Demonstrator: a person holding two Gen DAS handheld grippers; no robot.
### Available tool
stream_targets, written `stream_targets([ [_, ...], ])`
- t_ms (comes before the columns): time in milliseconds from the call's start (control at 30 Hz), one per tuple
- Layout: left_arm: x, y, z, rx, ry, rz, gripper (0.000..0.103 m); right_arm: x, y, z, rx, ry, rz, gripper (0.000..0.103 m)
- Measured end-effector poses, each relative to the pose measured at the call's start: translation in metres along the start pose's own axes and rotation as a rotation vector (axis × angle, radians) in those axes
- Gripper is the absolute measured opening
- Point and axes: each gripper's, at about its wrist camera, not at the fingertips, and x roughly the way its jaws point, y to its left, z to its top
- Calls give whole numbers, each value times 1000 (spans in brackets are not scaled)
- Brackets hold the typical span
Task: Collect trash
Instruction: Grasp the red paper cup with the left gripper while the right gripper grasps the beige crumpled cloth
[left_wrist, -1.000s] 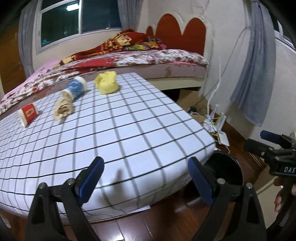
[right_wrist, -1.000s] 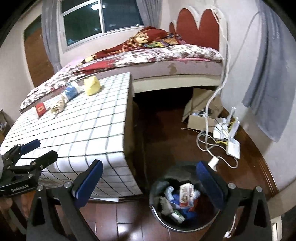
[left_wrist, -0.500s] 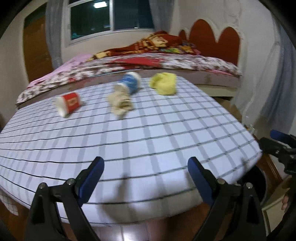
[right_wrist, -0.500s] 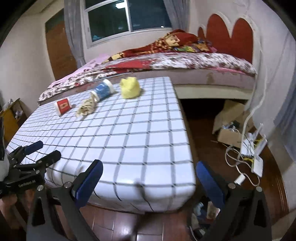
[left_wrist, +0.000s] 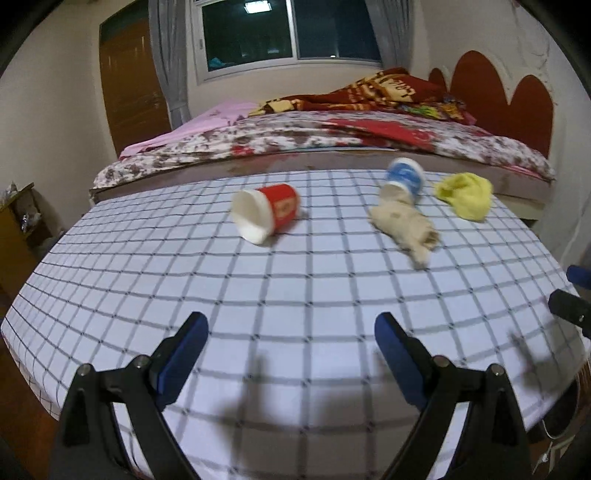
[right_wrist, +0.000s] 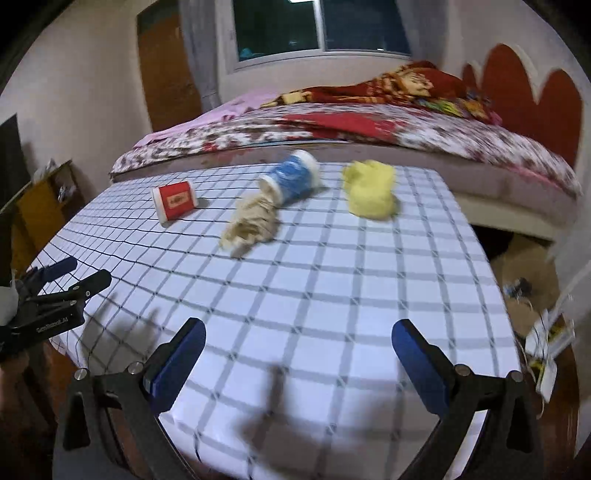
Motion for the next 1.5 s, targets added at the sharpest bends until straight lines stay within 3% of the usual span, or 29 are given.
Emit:
stream_targets([
  [100,28,21,15,-41,29,-15,91,32,13,24,-21,25,5,102],
  [200,52,35,26,-69,46,-41,83,64,25,44,-38,49,14,101],
  [333,81,42,38,-66,60,-64,75,106,40,64,-57,95,31,89],
  [667,134,45,66,-40,104,-166,53,167,56,82,-67,153,27,75],
  [800,137,32,73,26,101,-177,48,176,58,82,-72,160,24,73],
  [900,144,24,75,50,124,-206,32,180,57,81,-65,166,23,66],
  [967,149,21,76,58,143,-228,11,181,55,81,-60,164,19,49],
  [1000,150,19,77,59,146,-235,8,181,55,81,-57,164,24,43],
  [1067,149,17,77,63,146,-246,6,180,54,82,-52,162,32,33],
  [1167,139,13,74,84,123,-239,4,175,53,80,-46,156,38,27],
  [1500,111,9,71,78,62,-254,3,139,50,73,-43,118,40,26],
])
